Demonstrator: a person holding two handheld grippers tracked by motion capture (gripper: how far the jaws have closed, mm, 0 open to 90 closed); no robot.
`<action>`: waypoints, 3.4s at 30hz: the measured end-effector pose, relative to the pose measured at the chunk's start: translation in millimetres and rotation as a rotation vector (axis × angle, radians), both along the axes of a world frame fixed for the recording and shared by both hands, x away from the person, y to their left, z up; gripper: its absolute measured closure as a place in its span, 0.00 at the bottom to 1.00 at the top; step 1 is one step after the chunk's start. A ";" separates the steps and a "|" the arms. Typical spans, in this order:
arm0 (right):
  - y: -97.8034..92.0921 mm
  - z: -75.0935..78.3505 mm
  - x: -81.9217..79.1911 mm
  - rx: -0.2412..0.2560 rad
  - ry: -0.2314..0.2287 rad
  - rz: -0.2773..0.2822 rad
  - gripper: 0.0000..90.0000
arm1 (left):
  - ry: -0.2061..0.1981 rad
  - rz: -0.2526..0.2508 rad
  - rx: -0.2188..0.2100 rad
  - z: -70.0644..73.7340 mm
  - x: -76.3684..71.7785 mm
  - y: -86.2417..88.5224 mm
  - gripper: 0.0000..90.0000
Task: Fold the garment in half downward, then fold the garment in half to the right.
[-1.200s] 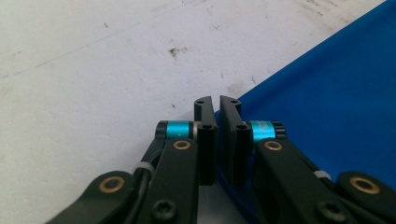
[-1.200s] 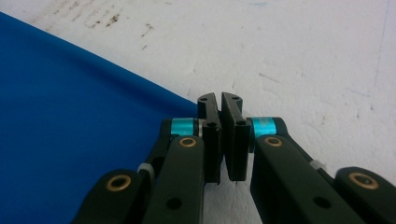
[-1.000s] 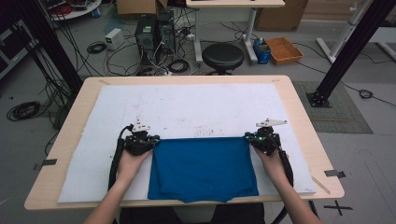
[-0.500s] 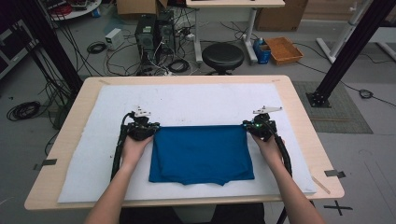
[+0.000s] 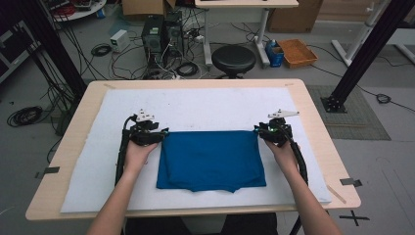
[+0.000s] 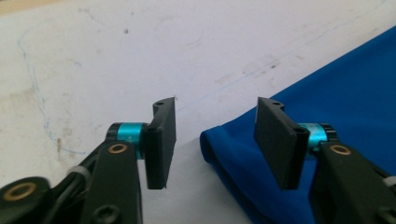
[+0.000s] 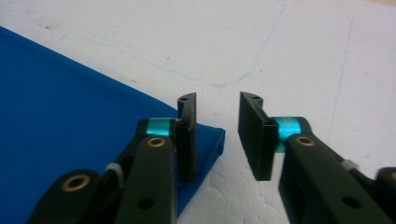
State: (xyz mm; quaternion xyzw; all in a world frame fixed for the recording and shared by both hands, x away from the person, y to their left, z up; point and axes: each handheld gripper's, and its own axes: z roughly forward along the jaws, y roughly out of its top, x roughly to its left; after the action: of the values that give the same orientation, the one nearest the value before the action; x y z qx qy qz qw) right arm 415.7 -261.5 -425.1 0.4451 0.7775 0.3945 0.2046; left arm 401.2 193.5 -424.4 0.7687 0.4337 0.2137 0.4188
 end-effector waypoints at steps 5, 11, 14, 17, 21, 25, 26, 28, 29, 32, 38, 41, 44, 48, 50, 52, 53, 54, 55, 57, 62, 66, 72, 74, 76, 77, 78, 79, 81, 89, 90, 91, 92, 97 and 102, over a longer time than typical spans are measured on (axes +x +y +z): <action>0.3 9.9 -13.7 0.017 -0.041 0.014 0.65 | -0.001 -0.078 -0.049 11.5 -16.5 7.4 0.54; -0.2 19.9 -31.4 0.037 -0.080 0.042 0.62 | -0.106 -0.156 -0.097 17.0 -42.2 16.9 0.49; -2.6 23.9 -41.6 0.047 -0.100 0.050 0.61 | -0.147 -0.171 -0.136 19.7 -53.8 20.8 0.49; -6.3 25.8 -51.7 0.053 -0.115 0.060 0.60 | -0.139 -0.166 -0.173 21.3 -62.0 25.3 0.49; -12.4 25.9 -61.6 0.061 -0.129 0.060 0.59 | -0.107 -0.179 -0.161 21.2 -67.8 28.9 0.49; -21.9 24.1 -63.3 0.105 -0.129 0.037 0.57 | -0.102 -0.196 -0.147 21.0 -71.1 29.4 0.47; -24.2 23.8 -62.4 0.117 -0.128 0.034 0.57 | -0.101 -0.191 -0.148 20.9 -71.4 28.6 0.45; -27.7 23.7 -61.9 0.131 -0.123 0.026 0.56 | -0.107 -0.209 -0.168 21.5 -71.2 28.4 0.45; -28.8 23.5 -61.7 0.133 -0.125 0.025 0.56 | -0.101 -0.210 -0.177 22.2 -71.4 28.0 0.44; -30.1 23.8 -61.7 0.131 -0.124 0.027 0.55 | -0.073 -0.206 -0.214 23.3 -71.5 26.5 0.41; -28.7 24.2 -61.3 0.122 -0.131 0.041 0.53 | -0.126 -0.201 -0.176 25.9 -76.6 27.1 0.40; -28.1 24.8 -61.5 0.121 -0.133 0.044 0.53 | -0.138 -0.184 -0.162 26.5 -78.2 28.4 0.40; -27.7 25.8 -61.8 0.127 -0.135 0.045 0.52 | -0.144 -0.177 -0.157 27.6 -78.6 30.1 0.40; -25.9 26.8 -62.7 0.123 -0.142 0.050 0.51 | -0.146 -0.173 -0.148 29.8 -80.8 28.7 0.40; -22.5 30.4 -63.1 0.115 -0.155 0.060 0.51 | -0.133 -0.169 -0.150 30.9 -83.2 27.0 0.40; -17.4 35.5 -63.3 0.117 -0.165 0.067 0.51 | -0.116 -0.162 -0.160 31.3 -85.7 25.8 0.40; -14.5 37.9 -62.7 0.119 -0.173 0.075 0.51 | -0.102 -0.157 -0.174 31.4 -87.5 25.3 0.40; -11.1 40.1 -62.2 0.124 -0.179 0.080 0.51 | -0.091 -0.155 -0.189 31.4 -89.6 25.2 0.40; -7.2 41.8 -61.0 0.121 -0.178 0.088 0.51 | -0.084 -0.148 -0.198 31.0 -92.4 25.1 0.40; 1.3 44.0 -57.8 0.114 -0.176 0.113 0.51 | -0.068 -0.131 -0.205 29.8 -98.7 24.8 0.40; 23.4 46.6 -48.4 0.126 -0.164 0.165 0.51 | -0.043 -0.097 -0.191 24.5 -116.7 27.2 0.40; 41.3 49.1 -41.7 0.122 -0.159 0.192 0.51 | -0.036 -0.074 -0.190 17.7 -132.2 25.5 0.42; 70.1 50.6 -33.6 0.098 -0.159 0.224 0.51 | 0.044 -0.002 -0.167 -5.1 -146.4 8.0 0.45; 79.0 50.2 -31.4 0.095 -0.150 0.232 0.51 | 0.067 0.025 -0.167 -11.1 -150.2 2.9 0.47; 88.1 49.6 -29.8 0.086 -0.152 0.243 0.51 | 0.074 0.046 -0.176 -14.2 -153.7 -1.8 0.47; 92.3 49.4 -29.0 0.079 -0.154 0.251 0.51 | 0.068 0.059 -0.180 -15.1 -155.1 -4.5 0.47; 96.7 49.3 -28.6 0.075 -0.150 0.255 0.51 | 0.063 0.064 -0.183 -15.4 -156.5 -7.1 0.47; 100.7 49.4 -28.1 0.070 -0.150 0.260 0.52 | 0.057 0.071 -0.183 -16.0 -157.6 -10.3 0.47; 108.1 49.1 -27.5 0.061 -0.156 0.271 0.52 | 0.050 0.081 -0.174 -17.6 -158.6 -16.8 0.47; 134.0 45.9 -29.0 0.027 -0.173 0.297 0.52 | 0.099 0.162 -0.144 -29.1 -151.9 -28.2 0.49; 137.1 45.4 -28.5 0.027 -0.168 0.302 0.53 | 0.090 0.173 -0.121 -28.6 -152.3 -28.9 0.49; 140.4 45.1 -27.9 0.025 -0.164 0.304 0.53 | 0.084 0.182 -0.106 -28.7 -152.9 -29.8 0.49; 144.0 44.7 -27.5 0.024 -0.162 0.306 0.52 | 0.083 0.189 -0.088 -29.3 -153.5 -30.4 0.49; 160.1 43.9 -25.2 0.019 -0.158 0.324 0.53 | 0.086 0.204 -0.072 -30.9 -156.2 -33.9 0.50; 173.7 39.2 -22.4 0.016 -0.144 0.343 0.53 | 0.074 0.196 -0.067 -31.6 -160.0 -36.8 0.56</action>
State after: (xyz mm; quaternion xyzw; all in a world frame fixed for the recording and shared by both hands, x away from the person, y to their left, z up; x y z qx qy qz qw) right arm 393.3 -87.8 -385.9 0.2781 0.8221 0.4606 0.1861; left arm 241.2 156.7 -456.0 0.7156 0.5288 0.2102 0.4051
